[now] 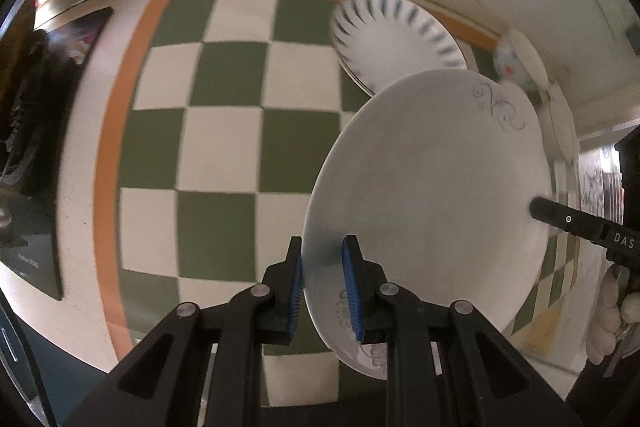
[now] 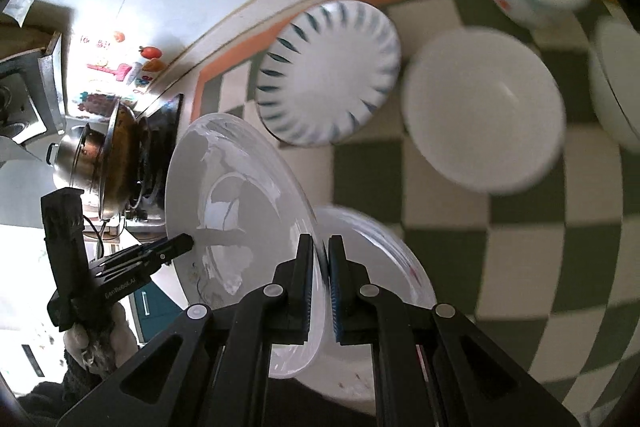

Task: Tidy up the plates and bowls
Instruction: 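Carry the white swirl plate with both tools and lower it onto the pink-flowered plate, then open both tools to release the white swirl plate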

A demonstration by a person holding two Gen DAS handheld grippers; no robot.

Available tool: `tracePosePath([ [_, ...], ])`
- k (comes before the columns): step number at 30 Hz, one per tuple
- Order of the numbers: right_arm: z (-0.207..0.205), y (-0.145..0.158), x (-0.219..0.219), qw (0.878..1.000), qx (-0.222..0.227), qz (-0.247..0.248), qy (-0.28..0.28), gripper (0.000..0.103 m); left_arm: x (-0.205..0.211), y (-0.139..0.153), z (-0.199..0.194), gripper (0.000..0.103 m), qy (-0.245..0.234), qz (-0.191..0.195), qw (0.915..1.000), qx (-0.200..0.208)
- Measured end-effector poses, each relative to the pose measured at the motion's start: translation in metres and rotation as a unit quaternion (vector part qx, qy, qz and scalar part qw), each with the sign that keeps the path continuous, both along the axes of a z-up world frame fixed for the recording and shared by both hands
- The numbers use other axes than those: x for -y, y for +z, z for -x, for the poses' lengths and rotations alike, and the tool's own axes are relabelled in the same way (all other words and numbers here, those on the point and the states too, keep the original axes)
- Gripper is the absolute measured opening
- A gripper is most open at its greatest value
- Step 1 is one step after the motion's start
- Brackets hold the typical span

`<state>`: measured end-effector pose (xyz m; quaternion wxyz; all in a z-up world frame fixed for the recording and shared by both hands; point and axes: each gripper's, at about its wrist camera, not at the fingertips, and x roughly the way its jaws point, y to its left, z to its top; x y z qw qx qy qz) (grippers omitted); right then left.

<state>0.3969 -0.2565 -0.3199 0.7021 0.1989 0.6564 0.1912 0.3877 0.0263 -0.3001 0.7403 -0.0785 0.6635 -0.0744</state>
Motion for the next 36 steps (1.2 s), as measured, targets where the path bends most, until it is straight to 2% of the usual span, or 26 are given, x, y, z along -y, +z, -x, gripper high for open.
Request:
tracePosePath([
  [8, 0.038, -0.038, 0.035, 0.999, -0.034, 0.005, -0.025, 0.009, 0.037, -0.026, 0.019, 0.017, -0.037, -0.022, 0.9987, -0.028],
  [16, 0.053, -0.064, 0.049, 0.998, -0.056, 0.004, -0.03, 0.009, 0.049, -0.044, 0.024, 0.018, -0.047, -0.043, 0.9969, -0.045],
  [27, 0.045, -0.066, 0.032, 0.997, -0.072, 0.025, -0.013, 0.01, 0.059, -0.06, 0.022, 0.019, -0.036, -0.06, 0.9954, -0.066],
  [31, 0.045, -0.066, 0.025, 0.996, -0.074, 0.04, 0.001, 0.012, 0.068, -0.061, 0.024, 0.019, -0.045, -0.075, 0.9943, -0.061],
  [36, 0.043, -0.065, 0.024, 0.995, -0.085, 0.05, 0.002, 0.012, 0.074, -0.064, 0.023, 0.019, -0.044, -0.068, 0.9946, -0.065],
])
